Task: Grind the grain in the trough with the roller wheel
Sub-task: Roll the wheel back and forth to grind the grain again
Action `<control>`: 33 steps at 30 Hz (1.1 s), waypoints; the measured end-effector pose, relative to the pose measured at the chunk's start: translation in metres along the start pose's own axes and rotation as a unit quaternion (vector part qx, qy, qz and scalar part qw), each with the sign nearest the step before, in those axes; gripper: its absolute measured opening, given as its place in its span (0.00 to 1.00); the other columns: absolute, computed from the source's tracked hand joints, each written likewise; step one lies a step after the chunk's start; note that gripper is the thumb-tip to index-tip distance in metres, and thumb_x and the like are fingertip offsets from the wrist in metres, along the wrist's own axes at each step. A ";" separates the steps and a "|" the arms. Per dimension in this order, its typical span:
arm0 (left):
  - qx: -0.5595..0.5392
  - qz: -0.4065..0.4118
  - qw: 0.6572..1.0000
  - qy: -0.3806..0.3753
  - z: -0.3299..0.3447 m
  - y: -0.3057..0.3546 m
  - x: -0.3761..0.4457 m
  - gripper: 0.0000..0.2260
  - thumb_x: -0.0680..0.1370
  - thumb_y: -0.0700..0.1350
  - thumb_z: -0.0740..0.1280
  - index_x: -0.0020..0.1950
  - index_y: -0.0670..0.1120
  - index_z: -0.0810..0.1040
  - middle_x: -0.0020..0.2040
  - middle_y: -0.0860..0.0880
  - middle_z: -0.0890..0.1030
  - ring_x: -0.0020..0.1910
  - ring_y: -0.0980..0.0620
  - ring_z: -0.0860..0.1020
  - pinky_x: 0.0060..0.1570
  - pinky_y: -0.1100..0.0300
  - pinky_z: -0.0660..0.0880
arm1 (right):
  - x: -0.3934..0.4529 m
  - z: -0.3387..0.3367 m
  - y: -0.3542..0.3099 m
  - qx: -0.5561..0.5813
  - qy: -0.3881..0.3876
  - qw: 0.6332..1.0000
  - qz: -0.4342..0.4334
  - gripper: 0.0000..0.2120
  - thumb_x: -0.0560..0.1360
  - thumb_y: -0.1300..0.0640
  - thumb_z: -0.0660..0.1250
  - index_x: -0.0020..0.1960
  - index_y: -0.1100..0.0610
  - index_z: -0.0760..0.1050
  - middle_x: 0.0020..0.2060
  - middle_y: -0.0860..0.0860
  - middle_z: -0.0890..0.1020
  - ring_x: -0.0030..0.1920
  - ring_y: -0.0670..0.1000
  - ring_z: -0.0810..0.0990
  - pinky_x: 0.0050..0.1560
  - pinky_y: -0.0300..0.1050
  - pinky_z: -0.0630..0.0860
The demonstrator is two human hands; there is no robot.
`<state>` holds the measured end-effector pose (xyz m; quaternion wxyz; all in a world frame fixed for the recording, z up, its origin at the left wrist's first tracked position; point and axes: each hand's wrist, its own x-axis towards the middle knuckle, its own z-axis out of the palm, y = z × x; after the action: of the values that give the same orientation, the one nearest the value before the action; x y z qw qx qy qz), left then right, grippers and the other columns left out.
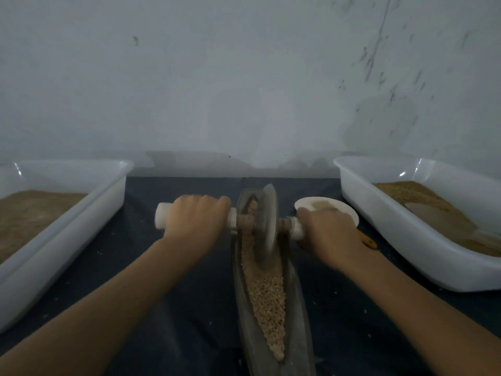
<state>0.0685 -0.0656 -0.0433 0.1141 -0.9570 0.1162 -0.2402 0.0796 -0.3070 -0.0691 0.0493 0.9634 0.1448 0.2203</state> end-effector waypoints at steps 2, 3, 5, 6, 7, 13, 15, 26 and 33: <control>-0.004 0.060 0.997 0.038 -0.015 0.003 -0.036 0.18 0.64 0.48 0.76 0.41 0.52 0.66 0.35 0.53 0.76 0.32 0.51 0.75 0.32 0.58 0.65 | -0.036 -0.015 -0.001 0.012 -0.020 0.999 -0.022 0.16 0.69 0.46 0.70 0.40 0.44 0.62 0.34 0.45 0.75 0.36 0.49 0.76 0.29 0.42 0.61; -0.023 0.090 0.993 0.071 -0.021 0.003 -0.052 0.22 0.55 0.46 0.80 0.37 0.51 0.68 0.30 0.52 0.74 0.27 0.51 0.74 0.29 0.59 0.65 | -0.054 -0.022 -0.003 0.012 -0.020 0.999 -0.040 0.21 0.65 0.45 0.73 0.39 0.43 0.58 0.32 0.44 0.74 0.33 0.47 0.75 0.27 0.41 0.63; -0.062 0.128 0.981 0.133 -0.031 0.002 -0.074 0.24 0.44 0.42 0.80 0.32 0.49 0.70 0.25 0.52 0.71 0.21 0.49 0.71 0.26 0.59 0.63 | -0.081 -0.036 -0.008 0.011 0.009 0.998 -0.067 0.32 0.52 0.42 0.78 0.38 0.43 0.55 0.26 0.43 0.70 0.25 0.44 0.72 0.21 0.40 0.64; -0.070 0.132 0.980 0.134 -0.033 0.003 -0.080 0.24 0.43 0.42 0.79 0.31 0.49 0.70 0.24 0.52 0.70 0.20 0.48 0.71 0.24 0.59 0.64 | -0.089 -0.040 -0.009 0.002 0.022 0.997 -0.075 0.36 0.46 0.41 0.78 0.39 0.43 0.53 0.23 0.43 0.66 0.22 0.43 0.70 0.19 0.38 0.59; -0.071 0.131 0.981 0.121 -0.032 0.002 -0.083 0.23 0.43 0.42 0.79 0.30 0.49 0.70 0.24 0.52 0.70 0.20 0.48 0.71 0.24 0.59 0.65 | -0.092 -0.043 -0.008 -0.007 0.022 0.997 -0.079 0.39 0.42 0.41 0.78 0.39 0.44 0.52 0.23 0.43 0.63 0.20 0.43 0.69 0.20 0.37 0.55; -0.021 0.027 0.999 -0.006 -0.002 -0.001 -0.039 0.14 0.71 0.54 0.69 0.43 0.57 0.62 0.36 0.56 0.71 0.35 0.54 0.74 0.34 0.58 0.66 | -0.040 -0.023 -0.005 -0.049 0.030 0.996 -0.064 0.25 0.50 0.47 0.81 0.34 0.47 0.66 0.23 0.47 0.72 0.23 0.47 0.73 0.20 0.36 0.53; -0.024 -0.019 0.999 -0.014 0.014 -0.005 -0.016 0.09 0.74 0.53 0.64 0.44 0.56 0.63 0.39 0.55 0.74 0.38 0.52 0.76 0.36 0.58 0.67 | -0.007 -0.012 -0.006 -0.078 0.050 0.994 -0.052 0.19 0.61 0.47 0.77 0.41 0.50 0.70 0.28 0.47 0.71 0.28 0.49 0.73 0.25 0.40 0.56; -0.019 0.015 0.996 -0.084 -0.017 -0.003 -0.051 0.15 0.73 0.56 0.65 0.44 0.58 0.57 0.36 0.56 0.67 0.36 0.54 0.70 0.36 0.57 0.65 | -0.045 -0.040 -0.012 0.039 -0.077 0.995 -0.042 0.12 0.71 0.45 0.69 0.47 0.43 0.65 0.41 0.44 0.77 0.44 0.48 0.77 0.39 0.44 0.70; -0.027 0.026 0.993 -0.108 -0.032 0.000 -0.072 0.14 0.72 0.60 0.62 0.43 0.59 0.57 0.35 0.56 0.67 0.35 0.56 0.68 0.34 0.57 0.61 | -0.064 -0.053 -0.017 -0.008 -0.171 0.985 -0.022 0.19 0.73 0.45 0.67 0.41 0.49 0.57 0.46 0.44 0.77 0.46 0.48 0.78 0.47 0.46 0.74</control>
<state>-0.0086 -0.0508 -0.0474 0.1067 -0.9767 0.1345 -0.1289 -0.0033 -0.3080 -0.0506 0.0863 0.9831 0.1531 0.0522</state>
